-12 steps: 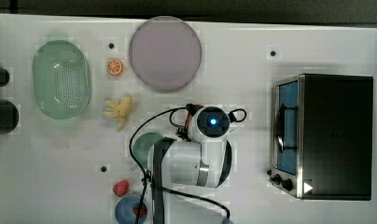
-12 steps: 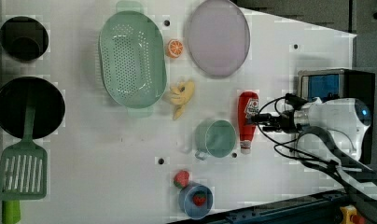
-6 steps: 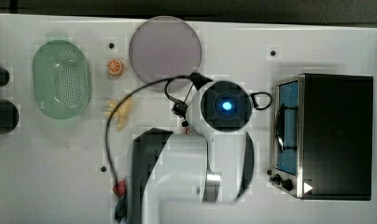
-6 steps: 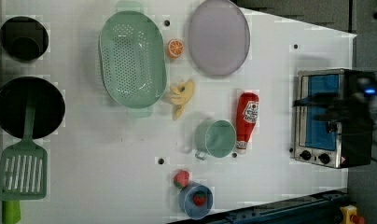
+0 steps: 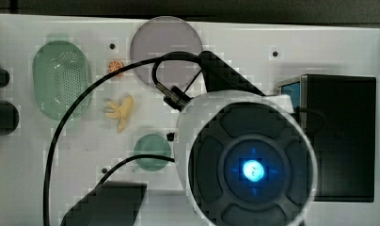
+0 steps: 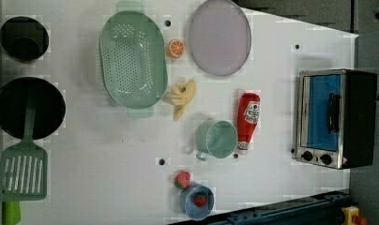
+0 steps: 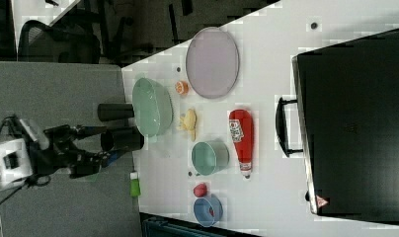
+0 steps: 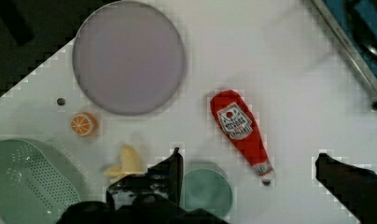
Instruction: Pick ketchup from plate and place it on table.
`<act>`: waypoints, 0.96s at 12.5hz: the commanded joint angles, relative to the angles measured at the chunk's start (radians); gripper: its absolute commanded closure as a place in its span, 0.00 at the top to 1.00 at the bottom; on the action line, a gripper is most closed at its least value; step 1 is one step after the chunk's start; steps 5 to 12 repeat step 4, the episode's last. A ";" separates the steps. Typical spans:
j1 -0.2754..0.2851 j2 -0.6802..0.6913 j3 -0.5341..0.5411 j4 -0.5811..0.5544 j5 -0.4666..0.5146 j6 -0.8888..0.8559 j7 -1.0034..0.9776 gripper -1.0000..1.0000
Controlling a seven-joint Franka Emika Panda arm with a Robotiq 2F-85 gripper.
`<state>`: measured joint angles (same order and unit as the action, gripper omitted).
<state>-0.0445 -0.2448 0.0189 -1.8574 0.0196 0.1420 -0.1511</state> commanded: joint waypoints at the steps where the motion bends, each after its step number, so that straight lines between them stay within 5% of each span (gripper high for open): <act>1: -0.008 0.062 -0.005 0.001 -0.044 -0.049 0.077 1.00; 12: -0.008 0.062 -0.003 0.003 -0.044 -0.069 0.077 1.00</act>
